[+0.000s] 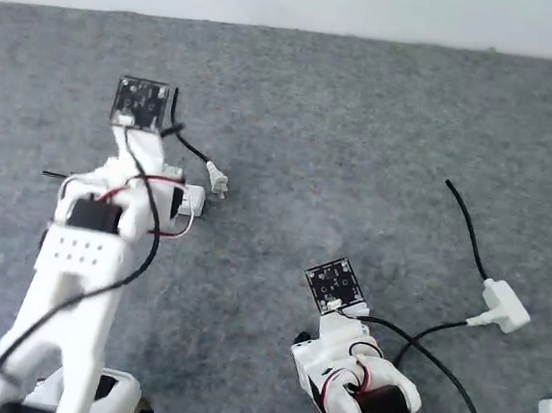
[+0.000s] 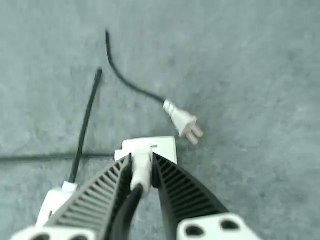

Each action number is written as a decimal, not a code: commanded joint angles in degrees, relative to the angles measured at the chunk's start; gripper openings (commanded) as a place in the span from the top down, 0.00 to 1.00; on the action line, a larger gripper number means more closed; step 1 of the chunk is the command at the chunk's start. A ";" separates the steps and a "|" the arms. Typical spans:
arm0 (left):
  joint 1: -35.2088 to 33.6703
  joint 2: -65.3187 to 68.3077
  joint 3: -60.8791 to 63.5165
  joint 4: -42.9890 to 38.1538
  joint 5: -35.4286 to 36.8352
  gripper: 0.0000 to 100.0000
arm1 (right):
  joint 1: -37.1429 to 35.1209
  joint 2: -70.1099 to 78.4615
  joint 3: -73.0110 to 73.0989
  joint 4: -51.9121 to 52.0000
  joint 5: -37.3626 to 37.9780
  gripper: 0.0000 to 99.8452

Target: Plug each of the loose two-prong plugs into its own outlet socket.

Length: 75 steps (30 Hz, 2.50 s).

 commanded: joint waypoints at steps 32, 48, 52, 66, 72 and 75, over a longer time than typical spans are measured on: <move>3.96 27.60 -19.38 -0.18 4.92 0.99 | 0.57 -0.75 0.97 0.40 0.88 0.80; 0.09 27.43 -16.31 0.09 4.92 0.99 | 0.57 -0.75 0.97 0.40 0.88 0.80; 0.35 26.99 -15.69 0.26 5.01 0.99 | 0.57 -0.75 0.97 0.40 0.88 0.80; 2.20 27.52 -15.78 -1.93 5.01 0.99 | 0.57 -0.75 0.97 0.40 0.88 0.80; 2.73 27.52 -15.96 -2.99 4.92 0.99 | 0.57 -0.75 0.97 0.40 0.88 0.80; 2.55 27.52 -15.69 -2.73 4.92 0.99 | 0.57 -0.75 0.97 0.40 0.88 0.80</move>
